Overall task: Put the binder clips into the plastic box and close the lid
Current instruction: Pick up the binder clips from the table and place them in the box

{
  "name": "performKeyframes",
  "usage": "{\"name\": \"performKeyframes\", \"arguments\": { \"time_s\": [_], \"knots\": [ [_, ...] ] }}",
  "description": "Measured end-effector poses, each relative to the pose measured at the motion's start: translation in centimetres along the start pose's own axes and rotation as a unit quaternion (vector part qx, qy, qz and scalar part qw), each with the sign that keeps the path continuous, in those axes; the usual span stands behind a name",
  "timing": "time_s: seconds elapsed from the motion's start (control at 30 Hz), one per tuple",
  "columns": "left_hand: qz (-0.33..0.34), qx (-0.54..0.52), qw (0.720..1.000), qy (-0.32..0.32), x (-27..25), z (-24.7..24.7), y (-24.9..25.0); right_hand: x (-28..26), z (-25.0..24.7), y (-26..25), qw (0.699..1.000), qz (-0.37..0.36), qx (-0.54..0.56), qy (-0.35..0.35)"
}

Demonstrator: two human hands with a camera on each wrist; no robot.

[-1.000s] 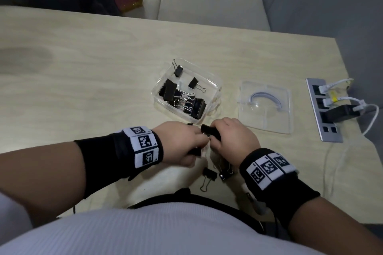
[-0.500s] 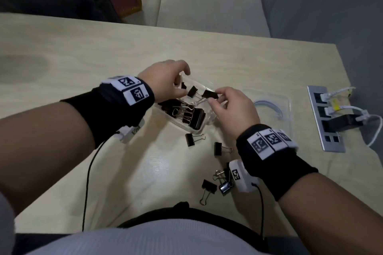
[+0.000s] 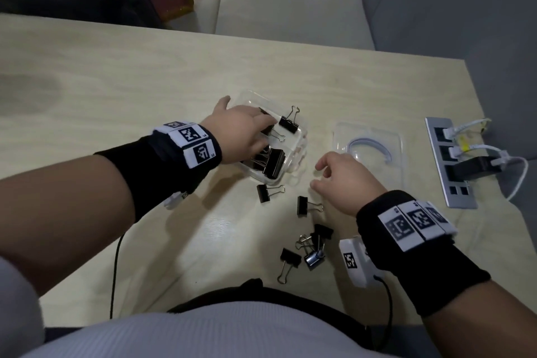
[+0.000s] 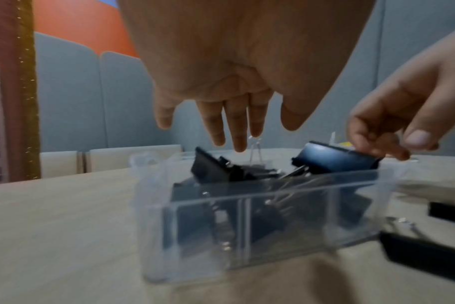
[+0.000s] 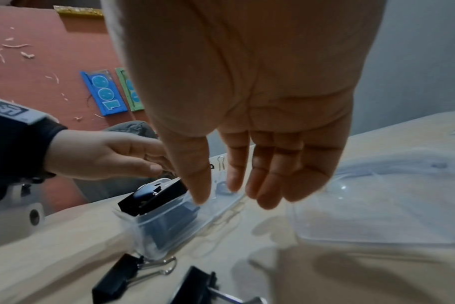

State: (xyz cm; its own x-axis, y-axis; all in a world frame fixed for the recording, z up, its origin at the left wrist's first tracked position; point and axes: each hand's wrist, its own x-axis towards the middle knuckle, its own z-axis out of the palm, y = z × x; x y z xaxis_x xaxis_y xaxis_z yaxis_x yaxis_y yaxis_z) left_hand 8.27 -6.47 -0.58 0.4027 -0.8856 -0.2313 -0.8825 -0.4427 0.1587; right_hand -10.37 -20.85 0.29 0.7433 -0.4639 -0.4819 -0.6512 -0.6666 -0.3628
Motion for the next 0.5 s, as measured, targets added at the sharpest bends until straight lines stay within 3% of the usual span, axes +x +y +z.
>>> {"name": "performKeyframes", "arguments": {
  "time_s": [0.1,0.17,0.3,0.5],
  "knots": [
    [0.105,0.011,0.993,0.056,-2.0,-0.7,1.8,-1.5,0.2,0.9,0.996,0.009,-0.065,-0.056],
    [0.158,0.021,0.987,0.018,-3.8,-0.5,3.5,-2.7,0.7,1.2,0.991,0.02,-0.101,-0.088],
    [0.132,0.112,0.976,-0.129,-6.0,1.5,5.7,-4.6,2.9,1.6,0.983,0.057,-0.116,-0.127],
    [0.076,0.123,0.977,-0.154,-6.0,3.7,5.6,-4.7,5.6,0.8,0.997,0.034,-0.039,-0.061]
  ]
}}
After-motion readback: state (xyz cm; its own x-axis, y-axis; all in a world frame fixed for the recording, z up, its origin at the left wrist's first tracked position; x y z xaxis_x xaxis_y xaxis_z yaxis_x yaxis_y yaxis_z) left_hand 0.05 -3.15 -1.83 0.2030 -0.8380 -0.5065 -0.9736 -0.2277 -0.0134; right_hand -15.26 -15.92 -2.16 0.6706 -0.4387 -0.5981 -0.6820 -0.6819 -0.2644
